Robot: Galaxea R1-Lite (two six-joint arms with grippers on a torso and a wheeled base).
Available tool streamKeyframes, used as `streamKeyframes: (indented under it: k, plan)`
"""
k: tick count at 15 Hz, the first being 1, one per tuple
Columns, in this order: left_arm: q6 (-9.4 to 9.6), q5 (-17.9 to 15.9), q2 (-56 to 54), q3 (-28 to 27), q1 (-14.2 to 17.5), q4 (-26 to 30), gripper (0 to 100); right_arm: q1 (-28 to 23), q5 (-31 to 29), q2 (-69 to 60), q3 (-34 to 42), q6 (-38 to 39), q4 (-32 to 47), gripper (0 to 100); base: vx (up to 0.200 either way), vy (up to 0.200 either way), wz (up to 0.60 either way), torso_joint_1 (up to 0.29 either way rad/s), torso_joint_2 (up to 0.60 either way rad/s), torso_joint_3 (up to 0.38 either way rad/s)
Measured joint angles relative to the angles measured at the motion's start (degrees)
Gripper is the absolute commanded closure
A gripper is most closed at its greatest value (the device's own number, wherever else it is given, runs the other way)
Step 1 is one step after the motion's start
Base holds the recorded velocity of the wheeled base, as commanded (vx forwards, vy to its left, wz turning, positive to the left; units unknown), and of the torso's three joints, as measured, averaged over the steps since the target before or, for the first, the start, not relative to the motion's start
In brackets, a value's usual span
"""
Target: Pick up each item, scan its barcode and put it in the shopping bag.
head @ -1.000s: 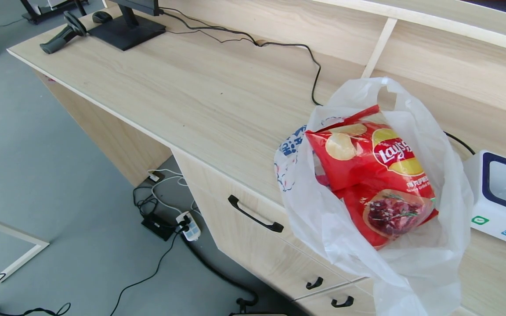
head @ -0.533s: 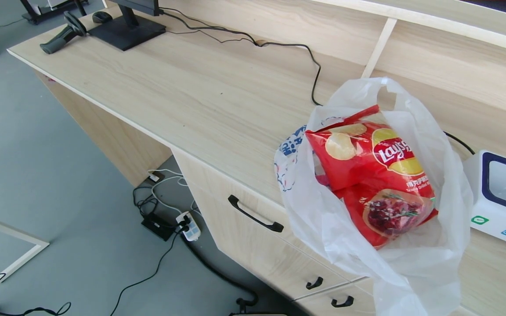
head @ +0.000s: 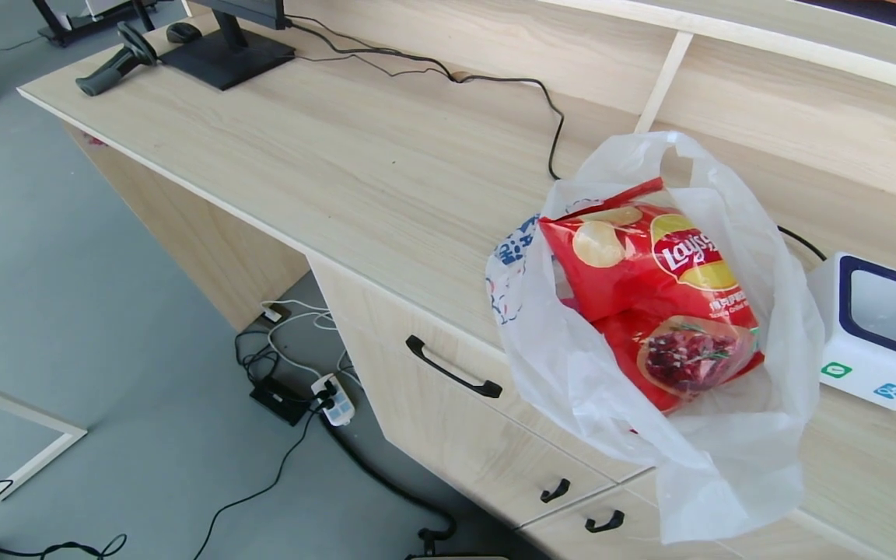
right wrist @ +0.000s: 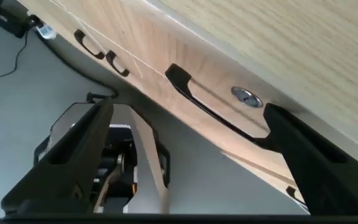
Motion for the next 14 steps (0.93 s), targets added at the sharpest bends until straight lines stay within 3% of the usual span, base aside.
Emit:
streamKeyframes:
  k: [2,3,4,14]
  plan:
    - [0.01,0.0,0.02,0.0,0.0,-0.02,0,5.24,-0.93,-4.71,-0.01,-0.82,-0.39,0,0.0,0.0,0.0,0.0,0.0,0.0]
    - [0.06,0.05,0.02,0.0,0.02,0.02,0,6.68,-2.63,-7.85,-1.18,-1.22,-6.53,0,0.0,0.0,0.0,0.0,0.0,0.0]
    - [0.13,-0.01,0.02,0.0,0.09,-0.05,0,7.31,-1.8,-10.41,0.41,-1.39,-4.06,0,0.0,0.0,0.0,0.0,0.0,0.0]
    - [0.0,0.0,0.02,0.0,0.0,0.09,0,7.34,-4.19,-15.24,0.52,2.8,-3.96,0,0.0,0.0,0.0,0.0,0.0,0.0]
